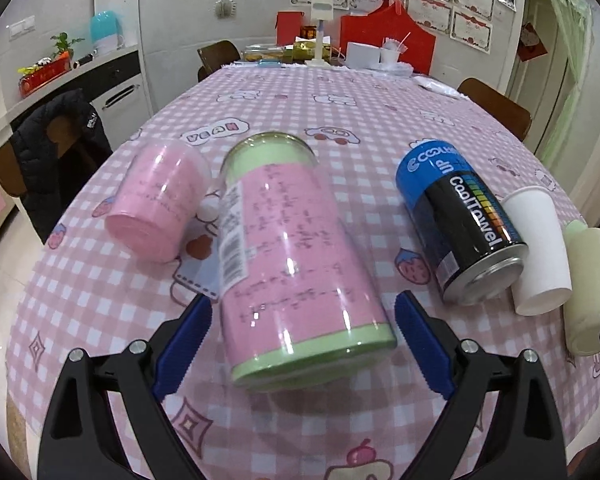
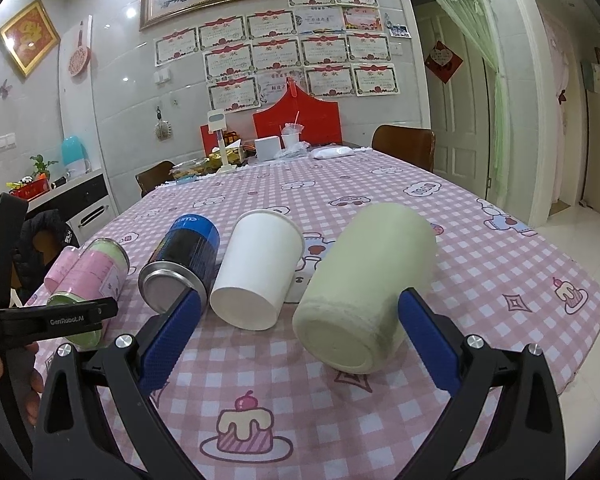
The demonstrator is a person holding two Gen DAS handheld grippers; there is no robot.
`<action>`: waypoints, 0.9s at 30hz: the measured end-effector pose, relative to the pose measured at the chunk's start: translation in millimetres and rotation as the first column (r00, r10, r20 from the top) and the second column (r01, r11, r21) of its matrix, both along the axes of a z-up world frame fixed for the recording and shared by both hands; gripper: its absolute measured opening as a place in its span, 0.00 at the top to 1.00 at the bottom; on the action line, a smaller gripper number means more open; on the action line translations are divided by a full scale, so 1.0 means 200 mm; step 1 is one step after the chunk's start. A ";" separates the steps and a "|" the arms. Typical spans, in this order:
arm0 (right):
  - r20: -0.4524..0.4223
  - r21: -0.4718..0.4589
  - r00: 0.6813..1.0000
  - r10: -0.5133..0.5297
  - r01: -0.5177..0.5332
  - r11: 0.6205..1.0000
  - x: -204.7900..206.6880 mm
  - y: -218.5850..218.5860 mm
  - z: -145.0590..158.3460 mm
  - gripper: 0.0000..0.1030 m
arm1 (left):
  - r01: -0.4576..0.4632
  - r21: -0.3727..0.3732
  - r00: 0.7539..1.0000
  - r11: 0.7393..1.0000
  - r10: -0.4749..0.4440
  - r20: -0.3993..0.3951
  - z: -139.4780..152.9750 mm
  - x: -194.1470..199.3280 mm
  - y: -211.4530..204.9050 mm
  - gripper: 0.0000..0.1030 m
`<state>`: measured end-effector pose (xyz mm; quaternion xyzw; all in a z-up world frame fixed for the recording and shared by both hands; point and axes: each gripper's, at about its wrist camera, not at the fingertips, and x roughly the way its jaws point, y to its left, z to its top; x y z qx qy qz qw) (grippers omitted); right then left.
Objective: Flip cup upside down
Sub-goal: 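Move the left gripper down over the lying pink-and-green can, then close the left gripper on the pink-and-green can and lift it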
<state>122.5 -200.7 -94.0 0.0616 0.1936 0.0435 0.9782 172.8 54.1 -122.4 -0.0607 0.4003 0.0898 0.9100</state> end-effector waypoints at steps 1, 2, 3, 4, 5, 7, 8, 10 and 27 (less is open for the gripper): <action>0.000 -0.002 1.000 -0.002 0.002 1.000 0.00 0.00 0.00 0.08 | 0.000 -0.005 1.000 1.000 0.000 0.008 0.00 -0.01 0.00 0.11; 0.000 -0.005 1.000 -0.003 0.003 1.000 0.00 0.00 0.00 0.08 | 0.003 -0.012 1.000 1.000 -0.003 0.018 0.00 -0.02 0.01 0.12; 0.001 -0.006 1.000 -0.005 0.005 1.000 0.00 0.00 0.01 0.08 | 0.011 -0.024 1.000 1.000 -0.010 0.027 0.01 -0.03 0.02 0.18; 0.004 -0.006 1.000 -0.007 0.007 1.000 -0.01 0.00 0.01 0.08 | 0.028 -0.036 0.999 0.999 -0.027 0.032 0.01 -0.04 0.03 0.24; 0.008 -0.008 1.000 -0.008 0.008 1.000 -0.01 0.00 0.01 0.08 | 0.039 -0.036 0.999 0.999 -0.038 0.033 0.01 -0.05 0.04 0.26; 0.014 -0.015 1.000 -0.009 0.009 1.000 -0.02 0.01 0.02 0.08 | 0.074 -0.028 0.997 0.997 -0.073 0.037 0.00 -0.08 0.05 0.26; 0.018 -0.019 1.000 -0.010 0.010 1.000 -0.03 0.01 0.03 0.08 | 0.086 -0.024 0.996 0.996 -0.085 0.039 0.00 -0.09 0.06 0.26; 0.026 -0.025 1.000 -0.011 0.011 1.000 -0.05 0.03 0.04 0.08 | 0.115 -0.024 0.993 0.993 -0.114 0.043 0.00 -0.12 0.06 0.26; 0.056 -0.132 0.996 -0.062 0.069 0.989 -0.15 0.13 0.04 0.08 | 0.510 0.033 0.859 0.859 -0.511 0.027 0.00 -0.47 -0.16 0.26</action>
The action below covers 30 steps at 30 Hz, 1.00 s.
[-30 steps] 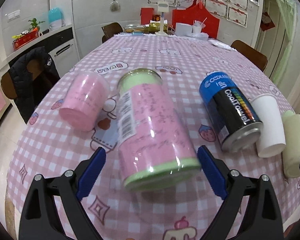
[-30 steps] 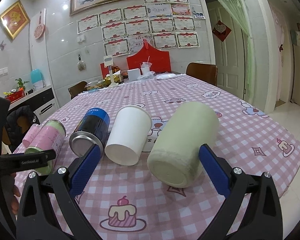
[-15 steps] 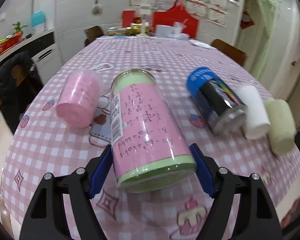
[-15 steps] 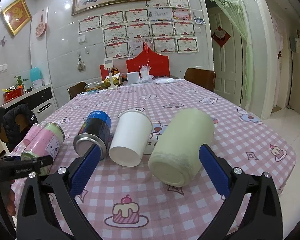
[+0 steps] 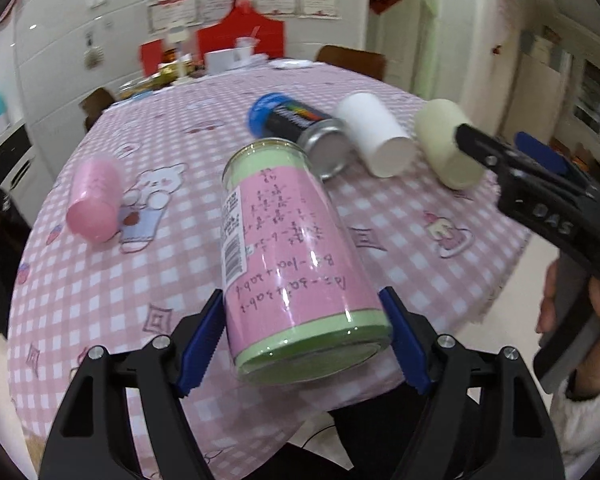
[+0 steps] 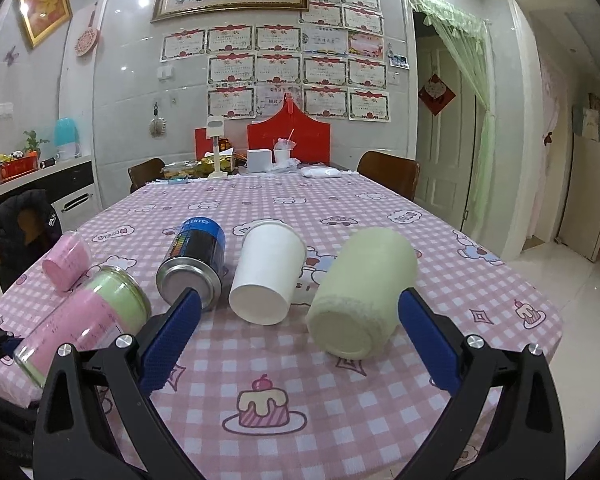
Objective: Flip cup upside down
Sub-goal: 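Close the left gripper on the pink-and-green can and lift it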
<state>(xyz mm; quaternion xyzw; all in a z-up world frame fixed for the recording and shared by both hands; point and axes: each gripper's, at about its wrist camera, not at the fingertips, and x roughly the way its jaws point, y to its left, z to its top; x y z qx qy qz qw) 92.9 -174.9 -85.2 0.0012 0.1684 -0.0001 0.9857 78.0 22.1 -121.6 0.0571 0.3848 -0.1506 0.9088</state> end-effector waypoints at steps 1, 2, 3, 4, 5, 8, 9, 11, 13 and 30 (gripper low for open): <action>-0.003 0.005 1.000 0.003 -0.003 1.000 0.00 0.00 0.00 0.08 | 0.022 -0.017 1.000 1.000 -0.022 -0.001 0.00 0.00 0.00 0.26; -0.008 0.008 1.000 0.003 -0.003 1.000 -0.01 0.00 0.00 0.08 | 0.040 -0.029 0.999 0.999 -0.040 -0.003 -0.01 -0.01 -0.01 0.26; -0.012 0.013 1.000 0.004 -0.004 1.000 -0.01 -0.01 -0.01 0.08 | 0.058 -0.030 0.998 0.998 -0.058 0.002 -0.01 0.00 -0.03 0.26; -0.016 0.020 1.000 0.004 -0.004 1.000 -0.01 -0.02 -0.01 0.08 | 0.070 -0.026 0.998 0.997 -0.070 0.006 -0.02 -0.01 -0.05 0.26; -0.019 0.023 1.000 0.002 -0.001 1.000 -0.02 -0.02 -0.01 0.08 | 0.078 -0.017 0.997 0.997 -0.078 0.008 -0.03 -0.01 -0.06 0.26; -0.031 0.043 0.999 0.008 -0.007 0.999 -0.02 -0.02 -0.01 0.08 | 0.069 -0.014 0.998 0.998 -0.068 0.014 -0.03 0.02 -0.10 0.26; -0.033 0.049 0.999 0.011 -0.010 0.999 -0.01 -0.02 0.00 0.08 | 0.061 -0.015 0.998 0.998 -0.061 0.011 -0.03 0.03 -0.10 0.26; -0.046 0.064 0.999 0.024 -0.022 0.998 -0.01 -0.02 0.00 0.08 | 0.053 -0.020 0.999 0.998 -0.053 0.002 -0.02 0.05 -0.10 0.26; -0.061 0.086 0.997 0.039 -0.034 0.996 0.00 -0.03 0.00 0.08 | 0.045 -0.041 0.999 0.998 -0.045 -0.013 -0.02 0.07 -0.10 0.26; -0.299 0.372 0.911 0.283 -0.162 0.914 0.16 0.12 0.04 0.08 | -0.053 -0.167 0.988 0.985 0.076 0.132 0.22 -0.04 0.15 0.26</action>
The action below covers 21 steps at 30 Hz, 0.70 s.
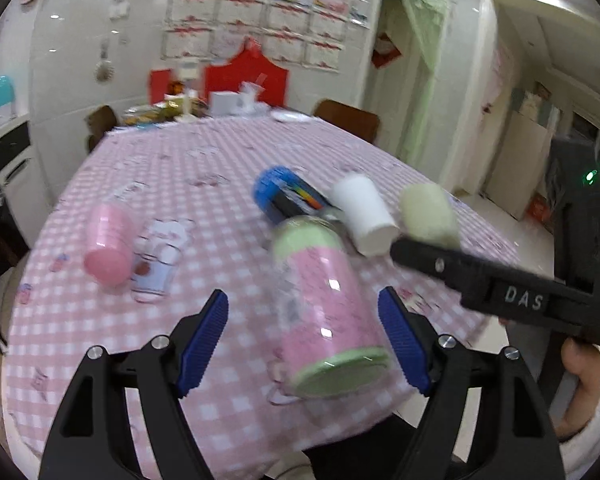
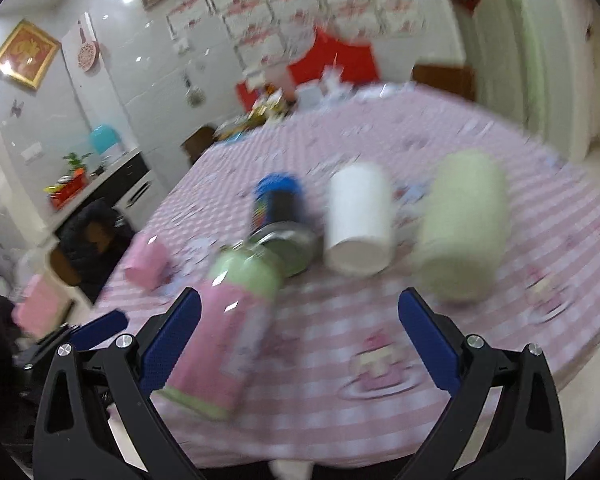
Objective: Flip cup upside down
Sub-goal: 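Close the left gripper on the pink-and-green can and lift it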
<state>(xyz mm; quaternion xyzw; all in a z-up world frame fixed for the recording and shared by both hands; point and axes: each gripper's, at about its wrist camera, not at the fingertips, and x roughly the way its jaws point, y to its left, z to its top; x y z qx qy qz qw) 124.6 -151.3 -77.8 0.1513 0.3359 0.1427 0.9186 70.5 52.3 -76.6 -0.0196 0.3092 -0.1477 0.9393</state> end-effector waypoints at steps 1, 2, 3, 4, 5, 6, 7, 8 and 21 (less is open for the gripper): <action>-0.025 0.006 1.000 0.001 -0.001 1.000 0.02 0.02 -0.01 0.08 | -0.020 0.007 1.000 1.000 0.020 0.002 0.00 0.01 0.02 0.25; -0.055 0.014 0.998 0.004 -0.003 1.000 0.05 0.04 -0.02 0.08 | -0.040 0.010 0.999 0.999 0.040 0.003 0.01 0.02 0.04 0.24; -0.071 0.021 0.997 0.008 -0.006 1.000 0.07 0.05 -0.02 0.08 | -0.069 0.008 0.998 0.998 0.069 0.001 0.01 0.04 0.07 0.24; -0.092 0.027 0.996 0.011 -0.008 1.000 0.10 0.07 -0.03 0.08 | -0.085 0.004 0.996 0.996 0.085 0.000 0.01 0.05 0.09 0.24; -0.105 0.029 0.994 0.009 -0.006 1.000 0.11 0.08 -0.04 0.08 | -0.094 0.000 0.996 0.996 0.094 -0.003 0.01 0.06 0.10 0.24; -0.113 0.041 0.994 0.013 -0.009 0.999 0.12 0.10 -0.04 0.08 | -0.113 -0.003 0.993 0.994 0.113 -0.014 0.00 0.09 0.13 0.24; -0.118 0.051 0.993 0.020 -0.014 0.999 0.14 0.11 -0.04 0.08 | -0.128 0.000 0.992 0.992 0.128 -0.022 0.00 0.11 0.15 0.24; -0.131 0.055 0.991 0.023 -0.016 0.998 0.16 0.11 -0.05 0.08 | -0.148 0.006 0.989 0.989 0.148 -0.028 -0.01 0.13 0.16 0.24; -0.255 0.201 0.958 0.128 -0.077 0.977 0.34 0.12 -0.16 0.16 | -0.188 -0.036 0.979 0.982 0.185 -0.081 -0.13 0.29 0.24 0.24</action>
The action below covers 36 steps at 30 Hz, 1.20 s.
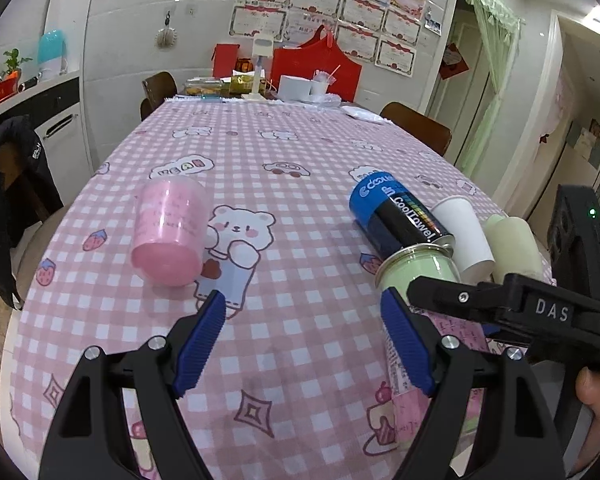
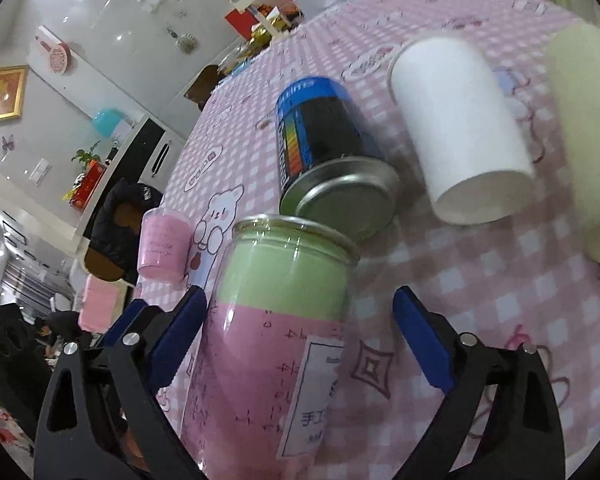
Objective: Flip cup upside down
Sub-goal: 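Close the left gripper on the pink-and-green can and lift it, then rotate the can upright with the left gripper, green end up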
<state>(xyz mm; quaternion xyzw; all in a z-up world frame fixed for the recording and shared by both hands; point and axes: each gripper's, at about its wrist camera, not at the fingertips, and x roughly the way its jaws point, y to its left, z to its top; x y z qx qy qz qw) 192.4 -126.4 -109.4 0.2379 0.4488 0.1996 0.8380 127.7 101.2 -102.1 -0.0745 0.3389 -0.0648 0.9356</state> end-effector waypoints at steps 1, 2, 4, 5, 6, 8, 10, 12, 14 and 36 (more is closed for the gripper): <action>-0.002 0.022 1.000 0.015 -0.015 1.000 0.00 0.00 0.00 0.20 | 0.000 -0.005 1.000 1.000 0.000 0.000 0.00 0.00 0.00 0.24; -0.006 0.053 0.999 0.040 -0.040 0.998 0.01 0.00 0.00 0.29 | 0.000 -0.011 1.000 1.000 0.000 -0.001 -0.01 0.00 0.00 0.24; 0.005 0.036 0.999 0.047 -0.047 0.998 -0.01 0.00 0.02 0.30 | 0.002 -0.024 1.000 1.000 -0.002 0.000 -0.01 0.00 0.00 0.24; 0.015 0.027 0.999 0.045 -0.046 0.999 -0.01 0.01 0.03 0.30 | 0.002 -0.029 1.000 1.000 -0.002 0.003 -0.01 -0.01 0.00 0.24; 0.027 0.022 0.999 0.043 -0.044 0.999 -0.02 0.01 0.04 0.30 | 0.004 -0.038 1.000 0.999 -0.004 0.008 0.00 -0.02 0.00 0.24; 0.056 0.011 0.998 0.036 -0.036 0.999 -0.06 -0.01 0.06 0.30 | 0.011 -0.050 1.000 0.999 -0.010 0.013 0.01 -0.03 0.00 0.24; 0.120 -0.020 0.993 0.022 -0.020 1.000 -0.12 -0.03 0.11 0.30 | 0.024 -0.056 1.000 0.998 -0.023 0.020 0.02 -0.05 -0.01 0.24; 0.198 -0.063 0.980 0.010 0.003 0.998 -0.18 -0.05 0.17 0.30 | 0.041 -0.064 0.999 0.997 -0.039 0.035 0.03 -0.08 -0.03 0.24; 0.271 -0.100 0.963 0.000 0.029 0.995 -0.23 -0.06 0.22 0.31 | 0.063 -0.077 0.997 0.995 -0.059 0.054 0.04 -0.10 -0.05 0.24; 0.551 -0.374 0.834 -0.012 0.259 0.891 -0.38 -0.11 0.26 0.34 | 0.116 -0.012 0.990 0.993 -0.115 0.075 0.05 -0.16 -0.24 0.22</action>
